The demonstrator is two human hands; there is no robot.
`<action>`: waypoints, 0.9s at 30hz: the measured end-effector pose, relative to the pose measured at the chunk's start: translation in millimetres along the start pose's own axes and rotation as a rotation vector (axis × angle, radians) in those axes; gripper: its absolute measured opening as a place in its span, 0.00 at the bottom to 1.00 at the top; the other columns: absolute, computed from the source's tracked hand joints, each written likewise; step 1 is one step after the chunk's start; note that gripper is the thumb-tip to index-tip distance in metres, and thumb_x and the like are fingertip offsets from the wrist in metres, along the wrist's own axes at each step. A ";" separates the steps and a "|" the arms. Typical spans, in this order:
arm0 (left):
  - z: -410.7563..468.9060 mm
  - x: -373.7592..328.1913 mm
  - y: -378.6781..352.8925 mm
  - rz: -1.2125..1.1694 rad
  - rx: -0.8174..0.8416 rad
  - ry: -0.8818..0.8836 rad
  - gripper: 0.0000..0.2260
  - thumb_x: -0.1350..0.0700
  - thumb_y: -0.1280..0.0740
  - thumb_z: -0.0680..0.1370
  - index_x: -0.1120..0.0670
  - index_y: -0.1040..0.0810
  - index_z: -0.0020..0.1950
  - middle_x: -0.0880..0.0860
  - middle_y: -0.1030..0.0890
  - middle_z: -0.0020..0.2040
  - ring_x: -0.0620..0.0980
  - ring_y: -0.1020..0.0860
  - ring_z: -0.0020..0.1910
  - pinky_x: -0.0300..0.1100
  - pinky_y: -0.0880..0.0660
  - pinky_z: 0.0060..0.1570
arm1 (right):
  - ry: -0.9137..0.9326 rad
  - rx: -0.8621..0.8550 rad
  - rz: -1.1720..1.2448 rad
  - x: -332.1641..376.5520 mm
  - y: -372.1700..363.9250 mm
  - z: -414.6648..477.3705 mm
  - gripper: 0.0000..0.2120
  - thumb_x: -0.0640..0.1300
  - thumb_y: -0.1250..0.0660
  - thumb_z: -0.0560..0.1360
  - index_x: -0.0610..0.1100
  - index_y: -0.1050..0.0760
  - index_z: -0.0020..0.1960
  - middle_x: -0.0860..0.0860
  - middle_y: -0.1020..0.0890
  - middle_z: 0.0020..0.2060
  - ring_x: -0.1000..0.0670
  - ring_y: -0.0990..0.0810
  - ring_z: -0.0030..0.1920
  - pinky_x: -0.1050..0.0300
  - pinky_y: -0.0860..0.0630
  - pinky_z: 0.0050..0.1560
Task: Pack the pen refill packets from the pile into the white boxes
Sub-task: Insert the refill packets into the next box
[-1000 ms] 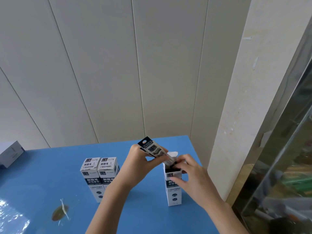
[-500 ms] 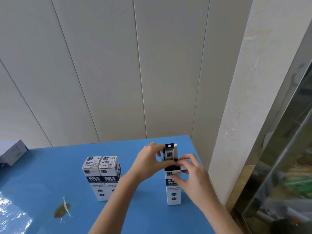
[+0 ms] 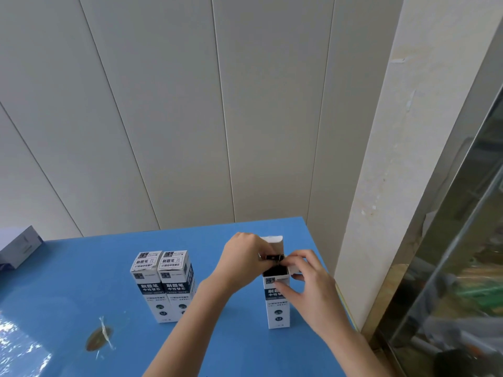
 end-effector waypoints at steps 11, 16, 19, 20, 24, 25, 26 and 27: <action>-1.7 -1.1 -6.1 0.109 -0.050 0.004 0.10 0.55 0.37 0.76 0.47 0.17 0.52 0.53 0.18 0.45 0.50 0.35 0.40 0.36 0.41 0.41 | 0.003 -0.026 0.003 -3.1 -1.3 -2.6 0.11 0.46 0.28 0.69 0.49 0.24 0.50 0.62 0.29 0.50 0.59 0.23 0.45 0.57 0.20 0.47; -9.7 7.8 -9.9 -0.044 -0.140 0.000 0.08 0.52 0.33 0.74 0.45 0.18 0.51 0.48 0.22 0.42 0.48 0.27 0.44 0.37 0.35 0.43 | 0.005 -0.044 0.007 -2.5 -2.7 -4.3 0.11 0.48 0.29 0.70 0.50 0.24 0.52 0.63 0.28 0.50 0.60 0.23 0.46 0.63 0.22 0.46; -28.8 14.3 -16.2 -0.362 -0.548 0.058 0.03 0.54 0.30 0.73 0.49 0.19 0.45 0.40 0.24 0.37 0.41 0.28 0.39 0.29 0.34 0.39 | -0.002 -0.063 0.039 -2.4 -4.0 -4.1 0.11 0.47 0.28 0.70 0.50 0.23 0.52 0.63 0.28 0.50 0.61 0.23 0.47 0.66 0.23 0.45; -35.0 17.0 -21.7 -0.438 -0.651 0.129 0.02 0.56 0.32 0.74 0.49 0.21 0.44 0.41 0.24 0.36 0.42 0.28 0.38 0.30 0.33 0.38 | -0.001 -0.069 0.046 -2.5 -4.6 -4.1 0.11 0.47 0.28 0.70 0.51 0.23 0.51 0.63 0.28 0.50 0.61 0.23 0.47 0.65 0.23 0.45; -41.9 22.2 -51.0 -0.780 -0.305 0.454 0.11 0.52 0.41 0.80 0.51 0.27 0.61 0.48 0.23 0.51 0.44 0.25 0.49 0.33 0.31 0.48 | -0.005 -0.090 0.055 -2.0 -7.2 -4.8 0.12 0.47 0.28 0.70 0.52 0.24 0.51 0.64 0.28 0.50 0.61 0.24 0.48 0.59 0.21 0.43; -41.9 19.7 -57.0 -0.869 -0.183 0.452 0.14 0.49 0.43 0.80 0.50 0.29 0.64 0.47 0.24 0.57 0.43 0.26 0.56 0.34 0.31 0.54 | -0.004 -0.095 0.051 -2.0 -7.6 -4.7 0.12 0.47 0.28 0.70 0.52 0.25 0.52 0.63 0.28 0.50 0.62 0.24 0.48 0.58 0.21 0.43; -41.9 14.8 -60.6 -0.938 -0.107 0.423 0.15 0.47 0.44 0.81 0.48 0.28 0.65 0.46 0.24 0.60 0.41 0.26 0.59 0.35 0.32 0.58 | -0.002 -0.098 0.050 -1.9 -8.0 -4.6 0.13 0.47 0.28 0.70 0.52 0.25 0.53 0.63 0.28 0.51 0.62 0.25 0.49 0.57 0.21 0.43; -42.0 9.5 -62.7 -0.991 -0.075 0.395 0.14 0.47 0.45 0.81 0.46 0.26 0.62 0.44 0.22 0.59 0.38 0.26 0.59 0.33 0.31 0.57 | 0.002 -0.103 0.056 -1.1 -7.9 -4.4 0.14 0.47 0.28 0.70 0.53 0.26 0.54 0.63 0.28 0.51 0.62 0.25 0.50 0.58 0.21 0.44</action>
Point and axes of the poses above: each hand's wrist, its own z-axis towards the middle knuckle, its own y-axis out of the back of the hand, x = y × z, the point moved 1 cm from there along z, towards the middle knuckle
